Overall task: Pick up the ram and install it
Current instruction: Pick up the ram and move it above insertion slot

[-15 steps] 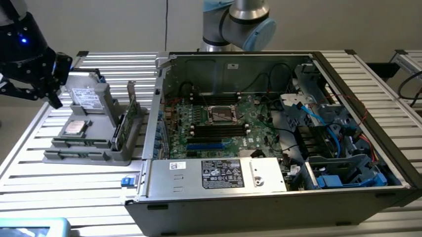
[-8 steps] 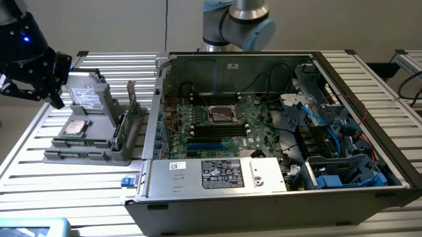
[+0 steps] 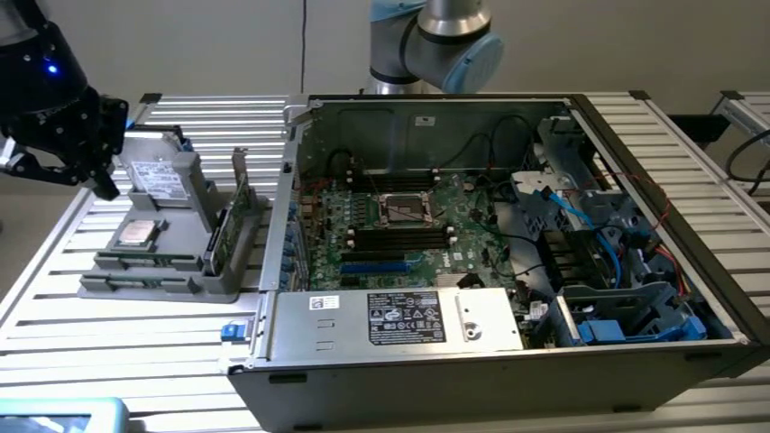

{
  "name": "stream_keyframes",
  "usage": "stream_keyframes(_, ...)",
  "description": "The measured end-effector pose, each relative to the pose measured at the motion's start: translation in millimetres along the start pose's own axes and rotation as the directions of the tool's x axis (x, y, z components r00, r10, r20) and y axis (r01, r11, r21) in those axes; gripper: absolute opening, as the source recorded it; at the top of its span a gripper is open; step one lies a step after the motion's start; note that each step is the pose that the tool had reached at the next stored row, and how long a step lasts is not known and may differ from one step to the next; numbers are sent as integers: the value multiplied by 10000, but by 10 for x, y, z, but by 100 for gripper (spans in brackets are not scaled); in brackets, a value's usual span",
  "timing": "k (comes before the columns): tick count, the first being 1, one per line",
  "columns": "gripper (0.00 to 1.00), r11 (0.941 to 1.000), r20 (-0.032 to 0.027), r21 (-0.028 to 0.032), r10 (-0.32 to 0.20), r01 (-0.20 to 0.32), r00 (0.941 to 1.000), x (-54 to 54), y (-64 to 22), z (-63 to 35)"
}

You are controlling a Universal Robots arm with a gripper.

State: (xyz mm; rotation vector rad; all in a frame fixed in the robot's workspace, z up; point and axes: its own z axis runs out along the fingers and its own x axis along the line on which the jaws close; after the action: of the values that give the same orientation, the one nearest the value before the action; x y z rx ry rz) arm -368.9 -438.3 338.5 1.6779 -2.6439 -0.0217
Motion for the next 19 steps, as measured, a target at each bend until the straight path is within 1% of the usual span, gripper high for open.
stream_keyframes(3, 11, 9991, -52, 62, -427, 428, 9991, 0, 0, 1)
stream_keyframes(6, 11, 9961, -105, 125, -872, 873, 9961, 0, 0, 2)
stream_keyframes(8, 11, 9925, -133, 149, -1208, 1210, 9926, 0, 0, 2)
stream_keyframes(10, 11, 9874, -146, 163, -1569, 1572, 9875, 0, 0, 3)
stream_keyframes(14, 11, 9732, -153, 182, -2289, 2292, 9733, 0, 0, 8)
stream_keyframes(16, 11, 9642, -158, 183, -2643, 2646, 9643, 0, -1, 8)
stream_keyframes(19, 11, 9487, -168, 180, -3153, 3156, 9488, 0, 0, 8)
